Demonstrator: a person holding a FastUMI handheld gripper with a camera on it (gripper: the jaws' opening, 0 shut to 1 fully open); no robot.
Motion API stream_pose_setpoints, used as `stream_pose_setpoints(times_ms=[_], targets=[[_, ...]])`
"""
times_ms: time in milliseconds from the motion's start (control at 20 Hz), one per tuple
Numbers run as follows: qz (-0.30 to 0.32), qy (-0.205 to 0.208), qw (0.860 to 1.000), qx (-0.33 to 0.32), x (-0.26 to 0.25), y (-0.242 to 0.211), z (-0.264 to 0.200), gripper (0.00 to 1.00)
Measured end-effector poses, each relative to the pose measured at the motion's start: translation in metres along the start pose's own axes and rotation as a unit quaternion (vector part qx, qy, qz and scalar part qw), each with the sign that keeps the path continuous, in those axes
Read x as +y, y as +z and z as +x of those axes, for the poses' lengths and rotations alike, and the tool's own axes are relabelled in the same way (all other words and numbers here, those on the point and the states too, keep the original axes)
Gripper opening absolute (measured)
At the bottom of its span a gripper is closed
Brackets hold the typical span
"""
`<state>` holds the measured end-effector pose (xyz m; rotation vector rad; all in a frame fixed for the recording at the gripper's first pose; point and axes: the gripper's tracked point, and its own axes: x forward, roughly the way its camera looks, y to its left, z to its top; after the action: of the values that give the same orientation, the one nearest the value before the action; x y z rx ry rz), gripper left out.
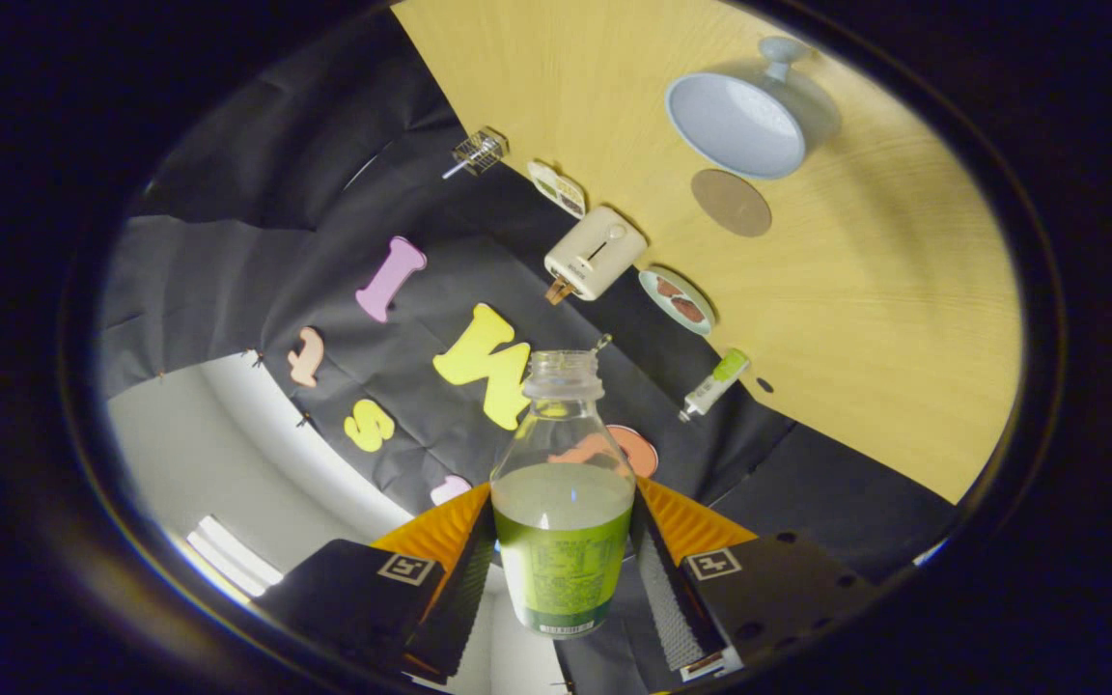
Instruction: Take the bottle from table, then pour the juice into the cup, finally place the bottle on the coaster
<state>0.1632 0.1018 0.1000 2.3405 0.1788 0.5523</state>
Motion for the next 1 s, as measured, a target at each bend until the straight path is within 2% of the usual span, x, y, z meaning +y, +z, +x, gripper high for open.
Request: stream_pose_setpoints(times_ms=[350, 450, 550, 650, 750, 900, 1000], targets=[[-0.022, -0.003, 1.0, -0.011, -0.004, 0.002, -0.003, 0.79], [-0.06, -0.007, 0.998, -0.008, -0.004, -0.003, -0.002, 0.79], [-0.139, -0.031, 0.99, -0.013, -0.012, -0.001, 0.002, 0.79], [-0.231, -0.069, 0.97, -0.018, -0.025, 0.003, 0.005, 0.79], [-0.312, -0.104, 0.944, -0.019, -0.036, 0.01, 0.009, 0.79], [-0.414, -0.159, 0.896, -0.016, -0.054, 0.029, 0.018, 0.79], [-0.476, -0.174, 0.862, -0.011, -0.061, 0.041, 0.029, 0.79]])
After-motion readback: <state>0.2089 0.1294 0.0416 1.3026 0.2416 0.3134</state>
